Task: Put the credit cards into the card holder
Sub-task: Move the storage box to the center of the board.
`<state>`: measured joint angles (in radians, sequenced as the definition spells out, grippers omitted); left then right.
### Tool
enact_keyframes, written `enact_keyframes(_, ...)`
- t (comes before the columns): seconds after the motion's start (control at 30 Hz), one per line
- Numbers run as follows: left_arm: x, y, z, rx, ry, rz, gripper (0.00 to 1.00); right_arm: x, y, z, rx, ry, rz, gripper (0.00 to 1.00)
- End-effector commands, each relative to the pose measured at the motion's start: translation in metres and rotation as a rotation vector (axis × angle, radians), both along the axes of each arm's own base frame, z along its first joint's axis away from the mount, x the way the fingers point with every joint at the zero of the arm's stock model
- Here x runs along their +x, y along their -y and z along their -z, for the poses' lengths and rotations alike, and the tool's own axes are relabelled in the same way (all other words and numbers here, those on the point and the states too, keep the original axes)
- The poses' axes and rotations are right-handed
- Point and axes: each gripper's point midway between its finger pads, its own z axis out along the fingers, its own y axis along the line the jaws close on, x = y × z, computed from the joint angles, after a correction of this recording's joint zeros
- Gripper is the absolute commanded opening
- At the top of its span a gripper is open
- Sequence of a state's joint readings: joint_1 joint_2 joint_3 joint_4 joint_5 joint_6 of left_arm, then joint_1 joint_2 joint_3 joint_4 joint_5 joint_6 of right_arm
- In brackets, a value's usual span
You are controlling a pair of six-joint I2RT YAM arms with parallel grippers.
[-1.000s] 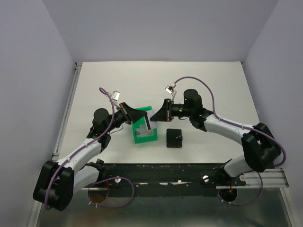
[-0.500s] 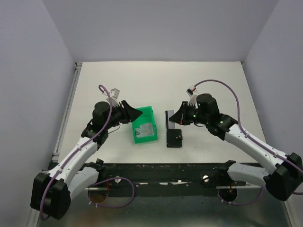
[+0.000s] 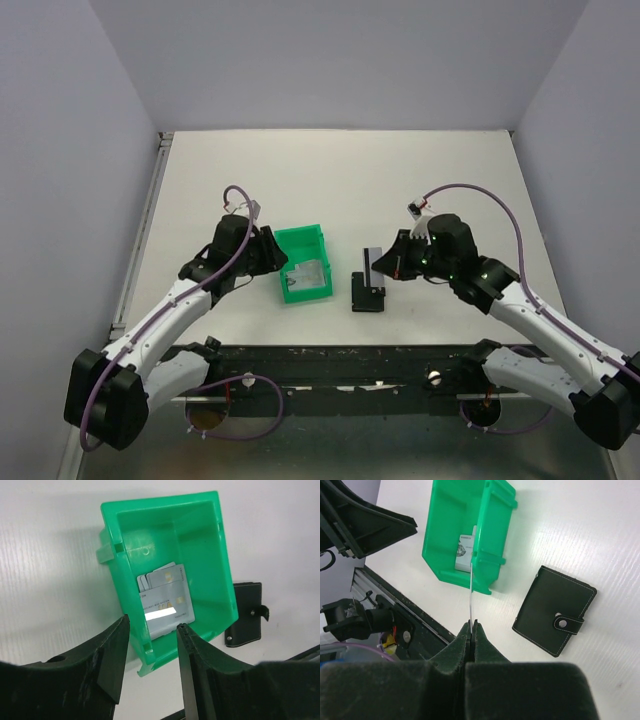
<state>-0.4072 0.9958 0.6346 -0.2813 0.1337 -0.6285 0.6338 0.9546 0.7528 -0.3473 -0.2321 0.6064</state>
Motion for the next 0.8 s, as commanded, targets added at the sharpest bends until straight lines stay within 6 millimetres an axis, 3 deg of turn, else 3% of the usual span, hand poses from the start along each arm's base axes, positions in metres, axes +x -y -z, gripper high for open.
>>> enact_keyframes(0.0,-0.003,-0.003,0.021,0.108,-0.060,-0.014,0.55,-0.005,0.008,0.008,-0.036,0.001,0.002,0.00)
enact_keyframes(0.13,-0.002,0.004,0.032,0.143,-0.090,-0.001,0.48,-0.007,0.010,0.009,-0.040,0.003,-0.001,0.00)
enact_keyframes(0.27,0.004,-0.001,0.039,0.188,-0.098,-0.028,0.25,-0.008,0.013,0.011,-0.053,0.004,0.000,0.00)
enact_keyframes(0.37,0.011,-0.006,0.037,0.221,-0.087,-0.055,0.15,-0.007,0.015,0.013,-0.064,0.008,0.008,0.01)
enact_keyframes(0.6,0.046,-0.025,0.019,0.274,-0.031,-0.150,0.04,-0.004,0.028,0.028,-0.129,-0.027,0.074,0.01)
enact_keyframes(0.77,0.074,-0.055,0.013,0.298,-0.019,-0.243,0.05,-0.002,0.047,0.043,-0.214,-0.073,0.166,0.00)
